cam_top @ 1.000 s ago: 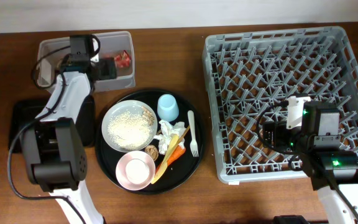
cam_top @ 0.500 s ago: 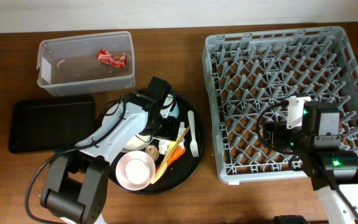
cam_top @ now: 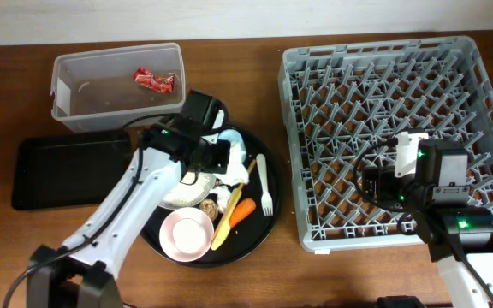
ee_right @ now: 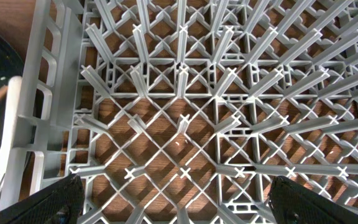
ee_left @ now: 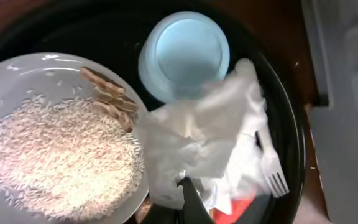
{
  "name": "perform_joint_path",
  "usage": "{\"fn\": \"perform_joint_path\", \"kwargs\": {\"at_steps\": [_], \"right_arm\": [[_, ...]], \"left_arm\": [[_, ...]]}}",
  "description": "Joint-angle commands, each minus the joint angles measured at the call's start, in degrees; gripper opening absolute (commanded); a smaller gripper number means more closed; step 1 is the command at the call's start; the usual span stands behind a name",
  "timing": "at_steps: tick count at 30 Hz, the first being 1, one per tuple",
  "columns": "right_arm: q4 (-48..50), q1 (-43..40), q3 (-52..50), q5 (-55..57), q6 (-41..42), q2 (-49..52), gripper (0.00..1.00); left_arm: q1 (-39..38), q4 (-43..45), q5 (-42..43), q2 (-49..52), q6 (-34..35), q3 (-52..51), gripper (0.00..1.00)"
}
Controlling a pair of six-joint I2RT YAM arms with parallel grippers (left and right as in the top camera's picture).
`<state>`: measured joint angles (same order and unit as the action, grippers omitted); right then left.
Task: Sort waste into correct bins and load items into the dishwasher rack
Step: 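Grasp the white tissue with the left gripper and drop it in the clear bin, then grasp the light-blue cup with the right gripper and place it in the rack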
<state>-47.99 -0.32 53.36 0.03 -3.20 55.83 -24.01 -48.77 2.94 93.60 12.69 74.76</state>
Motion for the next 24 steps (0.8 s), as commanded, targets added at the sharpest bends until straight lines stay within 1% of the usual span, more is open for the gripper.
{"fn": "perform_joint_path", "kwargs": {"at_steps": [1,2,4,5,6,7,8,9,11,13,14,15,16,17,18,19,20,21,23,24], "right_arm": [[0.13,0.26,1.16,0.46,0.33,-0.33,0.99],[0.15,0.26,1.16,0.46,0.33,-0.33,0.99],[0.17,0.26,1.16,0.46,0.33,-0.33,0.99],[0.17,0.26,1.16,0.46,0.33,-0.33,0.99],[0.15,0.26,1.16,0.46,0.33,-0.33,0.99],[0.17,0.26,1.16,0.46,0.33,-0.33,0.99],[0.17,0.26,1.16,0.46,0.35,-0.33,0.99],[0.13,0.26,1.16,0.44,0.35,-0.33,0.99],[0.15,0.26,1.16,0.44,0.35,-0.33,0.99],[0.15,0.26,1.16,0.44,0.35,-0.33,0.99],[0.13,0.26,1.16,0.44,0.35,-0.33,0.99],[-0.02,0.26,1.16,0.46,0.35,-0.33,0.99],[-0.13,0.26,1.16,0.44,0.33,-0.33,0.99],[-0.13,0.26,1.16,0.46,0.33,-0.33,0.99],[-0.13,0.26,1.16,0.46,0.33,-0.33,0.99],[-0.28,0.26,1.16,0.44,0.33,-0.33,0.99],[-0.33,0.26,1.16,0.0,0.33,-0.33,0.98],[-0.28,0.26,1.16,-2.05,0.33,-0.33,0.98],[0.07,0.26,1.16,-10.14,0.33,-0.33,0.98],[0.09,0.26,1.16,-12.31,0.68,-0.33,0.98]], "left_arm": [[1.14,-1.03,-1.55,-2.36,-0.33,0.87,0.01],[2.21,-1.03,-3.02,-3.58,-0.33,1.68,0.0],[6.14,-0.72,-11.39,-6.1,-0.35,5.51,0.0],[8.37,0.37,-12.85,-6.21,-1.57,7.32,0.01],[11.02,3.32,-12.9,-6.19,-3.87,8.17,0.0],[17.11,10.49,-11.32,-5.25,-7.23,8.17,0.01],[19.93,13.6,-9.62,-3.08,-9.77,8.26,0.01],[23.3,15.8,-9.84,1.33,-9.77,9.9,0.0],[27.28,17.25,-9.81,10.25,-9.77,16.11,0.01],[28.57,17.7,-9.86,18.86,-9.79,21.03,0.0],[28.74,18.6,-9.84,22.67,-9.77,22.05,0.01],[28.74,19.37,-9.81,24.28,-9.75,22.05,0.01],[28.74,19.65,-9.81,25.46,-9.77,22.05,0.05],[28.74,19.58,-9.84,25.46,-9.79,22.05,0.33],[28.72,18.88,-9.79,24.7,-10.27,22.23,0.72],[28.63,15.3,-9.79,22.93,-11.04,23.43,0.99],[28.55,11.74,-9.73,21.51,-11.02,24.57,0.99],[28.28,5.6,-7.39,18.49,-10.99,25.99,0.99],[26.69,-7.41,2.86,12.26,-11.02,26.23,0.99],[25.59,-14.1,3.72,11.06,-11.02,26.23,0.99]]}}
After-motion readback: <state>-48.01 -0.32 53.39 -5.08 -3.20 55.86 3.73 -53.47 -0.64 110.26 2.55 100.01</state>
